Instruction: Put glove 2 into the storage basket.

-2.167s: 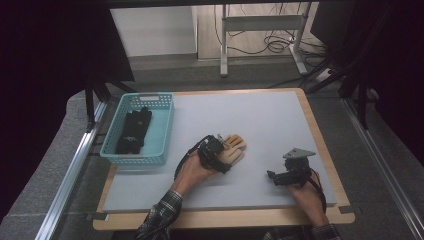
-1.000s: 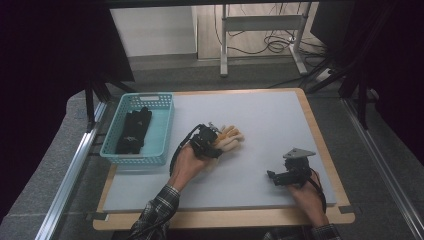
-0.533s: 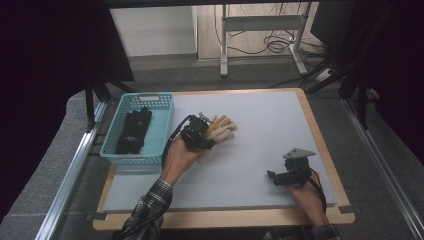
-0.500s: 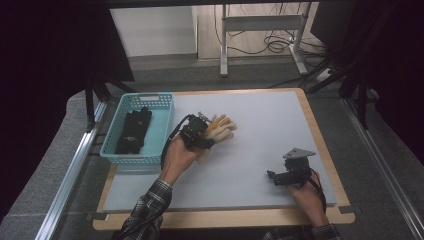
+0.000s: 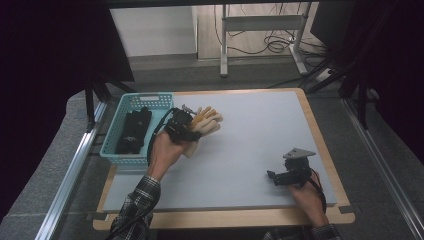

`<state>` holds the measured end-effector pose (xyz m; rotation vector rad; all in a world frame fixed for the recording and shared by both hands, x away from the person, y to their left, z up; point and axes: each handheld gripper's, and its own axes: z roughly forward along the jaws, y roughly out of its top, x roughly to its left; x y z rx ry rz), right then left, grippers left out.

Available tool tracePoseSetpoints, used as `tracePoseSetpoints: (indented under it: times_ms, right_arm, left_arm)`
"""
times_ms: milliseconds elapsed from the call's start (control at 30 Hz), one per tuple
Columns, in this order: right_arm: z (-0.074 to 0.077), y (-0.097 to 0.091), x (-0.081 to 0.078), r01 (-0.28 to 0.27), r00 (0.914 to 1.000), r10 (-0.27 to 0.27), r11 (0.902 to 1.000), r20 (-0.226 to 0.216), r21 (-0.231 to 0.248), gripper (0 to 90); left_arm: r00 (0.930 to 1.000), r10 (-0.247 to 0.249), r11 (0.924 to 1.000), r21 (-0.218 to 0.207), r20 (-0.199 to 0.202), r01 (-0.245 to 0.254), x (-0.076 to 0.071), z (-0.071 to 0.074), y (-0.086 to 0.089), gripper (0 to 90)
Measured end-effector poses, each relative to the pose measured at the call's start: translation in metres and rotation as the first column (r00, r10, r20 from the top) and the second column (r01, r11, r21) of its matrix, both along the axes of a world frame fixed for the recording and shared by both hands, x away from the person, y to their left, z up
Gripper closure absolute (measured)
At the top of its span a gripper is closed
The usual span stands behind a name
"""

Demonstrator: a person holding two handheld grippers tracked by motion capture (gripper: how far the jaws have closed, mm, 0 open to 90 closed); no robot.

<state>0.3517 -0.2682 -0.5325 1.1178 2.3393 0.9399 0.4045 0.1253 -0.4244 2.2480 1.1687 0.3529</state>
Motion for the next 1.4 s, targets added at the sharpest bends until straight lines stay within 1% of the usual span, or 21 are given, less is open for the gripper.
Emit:
tracePoseSetpoints:
  times_ms: [433,633,733,833,967,1100,1233,1333,1400]
  right_arm:
    - [0.000,0.000,0.000,0.000,1.0000,0.000,1.0000,0.000,0.000,2.4]
    - [0.000,0.000,0.000,0.000,1.0000,0.000,1.0000,0.000,0.001,2.4]
    - [0.000,0.000,0.000,0.000,1.0000,0.000,1.0000,0.000,0.000,2.4]
    - [0.000,0.000,0.000,0.000,1.0000,0.000,1.0000,0.000,0.000,2.5]
    - [0.000,0.000,0.000,0.000,1.0000,0.000,1.0000,0.000,0.000,2.4]
    - [0.000,0.000,0.000,0.000,1.0000,0.000,1.0000,0.000,0.000,2.5]
    - [0.000,0.000,0.000,0.000,1.0000,0.000,1.0000,0.000,0.000,2.4]
    - [0.000,0.000,0.000,0.000,1.0000,0.000,1.0000,0.000,0.000,2.4]
    - [0.000,0.000,0.000,0.000,1.0000,0.000,1.0000,0.000,0.000,2.4]
  left_arm:
    - [0.9976,0.069,0.9976,0.009,0.009,-0.069,0.003,0.011,0.028,53.5]
    - [0.9942,0.107,0.9942,0.014,0.015,-0.107,0.005,0.015,0.042,53.5]
    - [0.9914,0.129,0.9916,0.005,0.017,-0.130,0.006,0.017,0.050,53.5]
    - [0.9886,0.150,0.9887,0.004,0.016,-0.150,0.006,0.018,0.060,53.4]
    - [0.9824,0.186,0.9824,0.009,0.016,-0.186,0.007,0.018,0.073,53.3]
    - [0.9732,0.229,0.9732,0.012,0.016,-0.230,0.010,0.017,0.087,53.1]
    - [0.9629,0.270,0.9626,0.023,0.013,-0.270,0.012,0.015,0.098,53.0]
    - [0.9546,0.298,0.9544,0.022,0.008,-0.298,0.014,0.012,0.107,52.9]
    - [0.9477,0.319,0.9475,0.021,0.006,-0.319,0.016,0.010,0.112,52.8]
